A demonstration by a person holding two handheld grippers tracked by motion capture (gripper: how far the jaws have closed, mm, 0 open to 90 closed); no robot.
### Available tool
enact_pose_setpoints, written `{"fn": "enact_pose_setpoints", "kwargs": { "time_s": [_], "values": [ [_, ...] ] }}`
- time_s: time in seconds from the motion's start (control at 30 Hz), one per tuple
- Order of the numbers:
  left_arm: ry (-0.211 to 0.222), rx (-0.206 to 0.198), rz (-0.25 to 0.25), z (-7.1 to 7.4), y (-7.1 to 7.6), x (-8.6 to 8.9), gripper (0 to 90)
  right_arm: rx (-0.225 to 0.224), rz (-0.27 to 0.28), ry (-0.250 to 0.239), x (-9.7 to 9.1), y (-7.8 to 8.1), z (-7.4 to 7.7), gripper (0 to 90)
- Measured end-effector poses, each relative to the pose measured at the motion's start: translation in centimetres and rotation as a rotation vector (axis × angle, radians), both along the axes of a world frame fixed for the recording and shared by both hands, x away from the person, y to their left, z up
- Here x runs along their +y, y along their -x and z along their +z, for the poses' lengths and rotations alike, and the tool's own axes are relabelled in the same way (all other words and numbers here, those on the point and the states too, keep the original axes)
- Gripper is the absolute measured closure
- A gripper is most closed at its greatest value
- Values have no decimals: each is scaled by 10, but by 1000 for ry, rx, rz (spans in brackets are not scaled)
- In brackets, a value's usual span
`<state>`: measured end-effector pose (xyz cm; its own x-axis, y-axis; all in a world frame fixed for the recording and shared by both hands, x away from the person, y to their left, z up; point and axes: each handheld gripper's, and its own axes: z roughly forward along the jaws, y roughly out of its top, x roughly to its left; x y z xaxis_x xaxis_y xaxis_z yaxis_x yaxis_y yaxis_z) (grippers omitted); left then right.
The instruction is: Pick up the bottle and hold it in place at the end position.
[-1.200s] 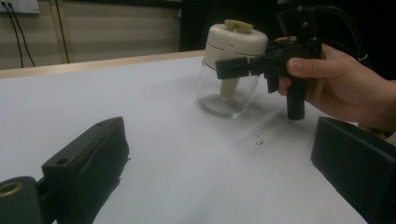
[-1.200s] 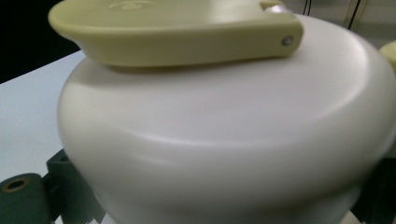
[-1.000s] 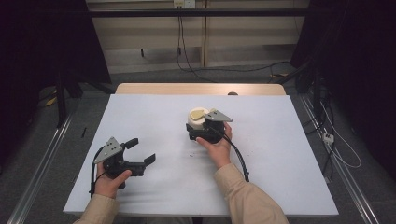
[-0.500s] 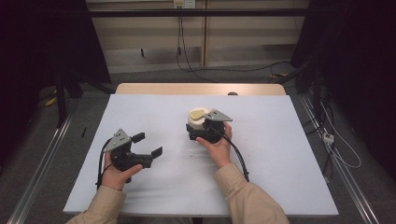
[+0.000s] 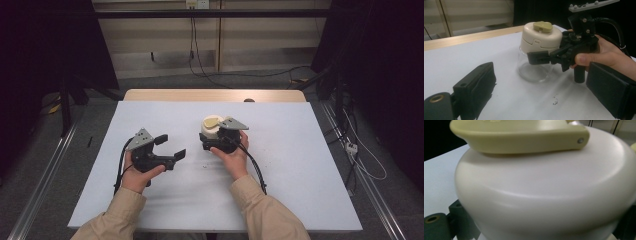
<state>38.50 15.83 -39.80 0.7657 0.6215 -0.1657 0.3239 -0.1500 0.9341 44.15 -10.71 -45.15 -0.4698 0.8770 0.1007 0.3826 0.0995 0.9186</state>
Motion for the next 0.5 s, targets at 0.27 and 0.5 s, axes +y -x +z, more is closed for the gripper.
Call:
{"fn": "enact_pose_setpoints", "kwargs": {
  "time_s": [0.27, 0.5],
  "values": [
    [-7, 20, 3, 3, -9, -7, 148, 0, 1, 2, 0, 0, 0, 57],
    [-16, 36, 9, 5, -17, -12, 270, 0, 1, 3, 0, 0, 0, 57]
  ]
}}
